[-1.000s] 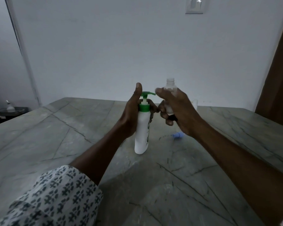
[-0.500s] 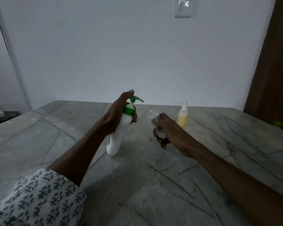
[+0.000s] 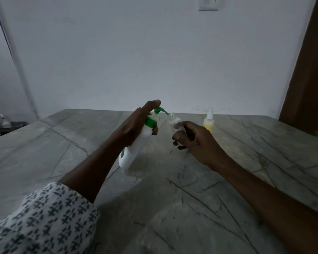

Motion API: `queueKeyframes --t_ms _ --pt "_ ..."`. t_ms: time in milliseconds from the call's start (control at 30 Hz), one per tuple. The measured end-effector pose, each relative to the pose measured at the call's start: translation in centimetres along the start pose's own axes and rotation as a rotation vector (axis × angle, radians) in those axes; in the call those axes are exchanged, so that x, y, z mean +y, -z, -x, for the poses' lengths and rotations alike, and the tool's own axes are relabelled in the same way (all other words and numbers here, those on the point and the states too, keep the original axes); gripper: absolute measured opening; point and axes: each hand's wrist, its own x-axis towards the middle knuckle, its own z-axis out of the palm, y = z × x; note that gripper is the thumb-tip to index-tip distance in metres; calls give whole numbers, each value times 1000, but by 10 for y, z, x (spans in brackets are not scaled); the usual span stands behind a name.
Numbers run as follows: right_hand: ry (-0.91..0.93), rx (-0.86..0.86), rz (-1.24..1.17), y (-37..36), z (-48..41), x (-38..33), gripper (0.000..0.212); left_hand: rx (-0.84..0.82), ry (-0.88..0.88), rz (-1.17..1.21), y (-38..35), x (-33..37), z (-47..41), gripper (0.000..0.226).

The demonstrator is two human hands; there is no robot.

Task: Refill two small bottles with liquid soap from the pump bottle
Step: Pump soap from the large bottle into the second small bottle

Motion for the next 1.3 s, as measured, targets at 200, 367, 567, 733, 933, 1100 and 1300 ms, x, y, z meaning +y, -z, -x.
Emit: queueKeyframes --t_ms 200,367,567,733,933,1100,1300 --pt "12 24 59 3 1 -1 32 -5 -13 -62 -9 5 3 64" --pt "5 54 25 2 -1 -2 30 28 -15 -35 -7 2 2 53" --pt "-1 62 11 0 -1 1 20 29 -18 -60 -5 -1 0 49" --pt "-25 42 9 -1 1 4 28 42 -52 -75 -8 -5 -3 49" --pt "-106 30 -150 3 0 2 40 41 -75 -150 -11 -8 -6 88" --pt "-186 -79 -157 10 -1 5 47 52 -72 -69 -7 -9 -6 73" --pt "-190 -83 -314 12 1 5 41 58 -39 -19 -3 -7 -5 68"
